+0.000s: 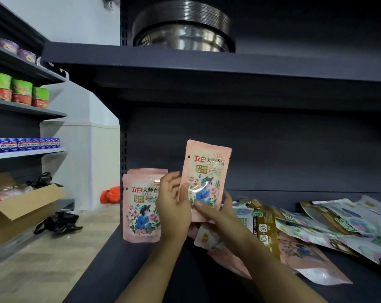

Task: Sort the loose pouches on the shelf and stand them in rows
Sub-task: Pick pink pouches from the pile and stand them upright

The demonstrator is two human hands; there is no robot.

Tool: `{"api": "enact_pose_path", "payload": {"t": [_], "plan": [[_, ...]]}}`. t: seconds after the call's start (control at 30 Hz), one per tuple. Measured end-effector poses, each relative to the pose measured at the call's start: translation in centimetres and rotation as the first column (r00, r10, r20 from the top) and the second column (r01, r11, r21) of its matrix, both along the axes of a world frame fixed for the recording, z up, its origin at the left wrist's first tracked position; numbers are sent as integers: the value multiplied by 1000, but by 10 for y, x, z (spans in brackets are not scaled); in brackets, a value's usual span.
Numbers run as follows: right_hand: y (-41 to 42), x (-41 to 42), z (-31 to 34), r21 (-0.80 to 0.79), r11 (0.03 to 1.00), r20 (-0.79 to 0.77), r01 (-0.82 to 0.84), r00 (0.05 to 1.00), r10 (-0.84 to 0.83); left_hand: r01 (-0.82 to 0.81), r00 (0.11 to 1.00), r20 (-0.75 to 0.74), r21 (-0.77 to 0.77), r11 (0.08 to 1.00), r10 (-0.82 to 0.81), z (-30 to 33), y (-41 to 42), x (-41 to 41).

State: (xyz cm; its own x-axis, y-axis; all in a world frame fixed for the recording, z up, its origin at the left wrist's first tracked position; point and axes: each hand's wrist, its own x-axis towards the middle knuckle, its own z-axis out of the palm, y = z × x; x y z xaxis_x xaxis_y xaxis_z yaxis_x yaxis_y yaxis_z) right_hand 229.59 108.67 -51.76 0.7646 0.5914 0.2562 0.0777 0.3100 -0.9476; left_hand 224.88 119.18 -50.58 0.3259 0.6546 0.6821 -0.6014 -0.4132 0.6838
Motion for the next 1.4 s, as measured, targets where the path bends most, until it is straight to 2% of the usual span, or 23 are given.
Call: {"api": "enact_pose_path", "payload": {"t": [0.1,0.17,0.27,0.33,0.53,0.67,0.87,0.97,1.13,1.4], "plan": [[-2,-6,7,2,999,7,-40,999,40,114,990,-77,-37,993,-116,0,7,-6],[0,-9,7,62,996,13,-58,998,58,141,975,-172,-20,990,-143,-2,12,-8],[8,-13,1,153,988,9,-13,1000,12,170,926,-348,31,985,-149,-9,15,-16],[14,-18,0,139,990,74,30,996,-41,171,909,-390,26,985,-148,-15,14,-23],[33,-41,-4,-111,992,258,56,966,-26,122,902,-413,-44,992,-129,-21,40,-52],[47,-54,-14,-243,970,328,26,943,57,160,863,-479,-40,986,-159,-36,63,-75],[65,-62,-33,-371,919,499,133,863,77,315,766,-601,45,948,-227,-50,89,-101],[77,-64,-42,-366,916,493,164,869,41,344,758,-598,29,939,-259,-54,101,-102],[87,-58,-51,-351,898,486,265,871,-67,300,779,-579,9,954,-240,-60,107,-90],[94,-48,-56,-399,871,465,287,882,-78,234,814,-541,-27,972,-210,-74,110,-82]]}}
